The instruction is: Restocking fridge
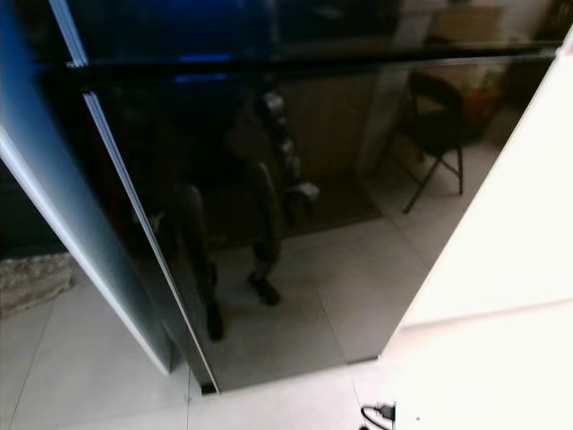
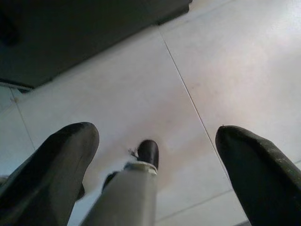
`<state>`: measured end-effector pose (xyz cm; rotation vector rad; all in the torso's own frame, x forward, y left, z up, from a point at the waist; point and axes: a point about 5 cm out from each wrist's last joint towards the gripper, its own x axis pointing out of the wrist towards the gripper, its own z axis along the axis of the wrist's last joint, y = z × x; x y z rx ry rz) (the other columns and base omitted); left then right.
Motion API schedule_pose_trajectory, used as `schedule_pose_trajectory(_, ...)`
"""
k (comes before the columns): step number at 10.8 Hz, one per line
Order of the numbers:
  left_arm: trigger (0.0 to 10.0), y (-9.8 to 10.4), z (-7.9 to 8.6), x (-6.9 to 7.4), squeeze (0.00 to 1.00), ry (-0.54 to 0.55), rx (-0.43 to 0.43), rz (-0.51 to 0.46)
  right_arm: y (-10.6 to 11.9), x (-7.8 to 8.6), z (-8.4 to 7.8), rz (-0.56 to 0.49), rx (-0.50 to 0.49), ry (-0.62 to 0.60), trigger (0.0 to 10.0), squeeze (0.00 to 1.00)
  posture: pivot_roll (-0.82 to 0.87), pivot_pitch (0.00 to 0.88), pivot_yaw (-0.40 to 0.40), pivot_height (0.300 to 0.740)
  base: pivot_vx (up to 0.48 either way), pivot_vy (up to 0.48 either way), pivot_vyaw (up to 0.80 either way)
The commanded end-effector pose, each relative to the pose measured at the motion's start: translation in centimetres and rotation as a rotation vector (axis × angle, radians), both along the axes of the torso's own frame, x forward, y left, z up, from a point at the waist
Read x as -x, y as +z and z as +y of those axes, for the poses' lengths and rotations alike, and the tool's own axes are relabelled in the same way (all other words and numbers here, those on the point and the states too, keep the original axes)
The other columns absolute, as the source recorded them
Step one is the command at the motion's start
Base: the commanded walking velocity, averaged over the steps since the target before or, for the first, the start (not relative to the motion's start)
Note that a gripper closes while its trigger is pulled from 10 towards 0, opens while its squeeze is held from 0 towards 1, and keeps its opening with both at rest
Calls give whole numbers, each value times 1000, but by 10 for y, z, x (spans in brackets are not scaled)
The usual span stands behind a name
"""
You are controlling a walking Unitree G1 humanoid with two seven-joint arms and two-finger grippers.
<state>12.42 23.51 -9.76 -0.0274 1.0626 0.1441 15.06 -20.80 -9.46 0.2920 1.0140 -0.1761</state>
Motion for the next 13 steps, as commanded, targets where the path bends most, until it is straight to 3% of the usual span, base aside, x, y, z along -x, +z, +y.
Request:
schedule_pose_trajectory(1, 10000, -2, 1, 6, 0, 3, 0, 18, 1, -2, 0, -7, 8, 9, 10000, 0, 91, 0, -21, 740, 0, 0, 794)
schedule_pose_trajectory(6, 10000, -2, 1, 6, 0, 6, 2, 14, 1, -2, 0, -7, -1, 14, 10000, 0, 92, 0, -22, 740, 0, 0, 800)
schedule_pose_trajectory(8, 10000, -2, 1, 6, 0, 14, 7, 17, 0, -1, 0, -1, -4, -16, 10000, 0, 93, 0, -23, 740, 0, 0, 0)
schedule_pose_trajectory(13, 10000, -2, 1, 7, 0, 12, 5, 22, 0, -1, 1, 1, -10, -18, 10000, 0, 94, 0, -17, 740, 0, 296, 0)
